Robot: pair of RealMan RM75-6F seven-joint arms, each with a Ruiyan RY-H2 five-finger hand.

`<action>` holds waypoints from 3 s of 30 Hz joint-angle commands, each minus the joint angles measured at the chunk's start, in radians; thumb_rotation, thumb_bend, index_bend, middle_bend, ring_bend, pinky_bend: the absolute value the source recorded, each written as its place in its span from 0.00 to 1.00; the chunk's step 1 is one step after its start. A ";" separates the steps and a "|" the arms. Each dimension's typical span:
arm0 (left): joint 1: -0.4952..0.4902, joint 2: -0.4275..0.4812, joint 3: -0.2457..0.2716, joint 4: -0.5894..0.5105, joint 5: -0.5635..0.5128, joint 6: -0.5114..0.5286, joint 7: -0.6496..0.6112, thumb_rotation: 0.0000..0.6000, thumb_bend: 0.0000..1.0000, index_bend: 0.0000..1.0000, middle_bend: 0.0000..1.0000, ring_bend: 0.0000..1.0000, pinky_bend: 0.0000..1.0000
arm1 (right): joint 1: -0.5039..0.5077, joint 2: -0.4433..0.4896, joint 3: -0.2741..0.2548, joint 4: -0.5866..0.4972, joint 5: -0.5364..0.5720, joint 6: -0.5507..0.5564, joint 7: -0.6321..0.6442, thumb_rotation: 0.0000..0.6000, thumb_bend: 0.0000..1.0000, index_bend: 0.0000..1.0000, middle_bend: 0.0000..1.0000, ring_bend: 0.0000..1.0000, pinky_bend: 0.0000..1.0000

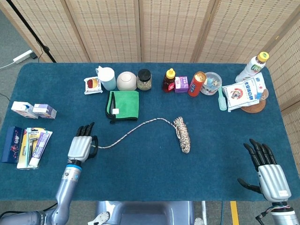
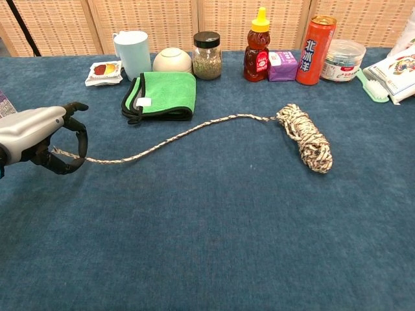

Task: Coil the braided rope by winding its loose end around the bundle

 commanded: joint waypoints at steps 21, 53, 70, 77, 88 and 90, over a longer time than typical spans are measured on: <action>0.008 0.254 -0.064 -0.285 0.175 0.107 -0.020 1.00 0.41 0.64 0.00 0.00 0.00 | 0.101 -0.017 0.041 -0.034 0.064 -0.166 -0.078 1.00 0.00 0.00 0.00 0.00 0.00; 0.001 0.330 -0.098 -0.356 0.192 0.166 -0.006 1.00 0.41 0.64 0.00 0.00 0.00 | 0.598 -0.465 0.290 -0.043 0.761 -0.327 -0.519 1.00 0.00 0.00 0.00 0.00 0.00; 0.001 0.333 -0.090 -0.334 0.193 0.159 -0.044 1.00 0.41 0.64 0.00 0.00 0.00 | 0.617 -0.667 0.293 0.130 0.971 -0.199 -0.705 1.00 0.00 0.00 0.00 0.00 0.00; 0.002 0.335 -0.086 -0.337 0.196 0.162 -0.046 1.00 0.41 0.64 0.00 0.00 0.00 | 0.628 -0.697 0.326 0.154 1.039 -0.184 -0.744 1.00 0.00 0.00 0.00 0.00 0.00; 0.003 0.338 -0.084 -0.335 0.196 0.163 -0.052 1.00 0.41 0.64 0.00 0.00 0.00 | 0.656 -0.697 0.314 0.171 1.088 -0.137 -0.887 1.00 0.00 0.00 0.00 0.00 0.00; 0.002 0.337 -0.084 -0.334 0.196 0.163 -0.052 1.00 0.41 0.64 0.00 0.00 0.00 | 0.661 -0.696 0.310 0.188 1.077 -0.130 -0.902 1.00 0.00 0.00 0.00 0.00 0.00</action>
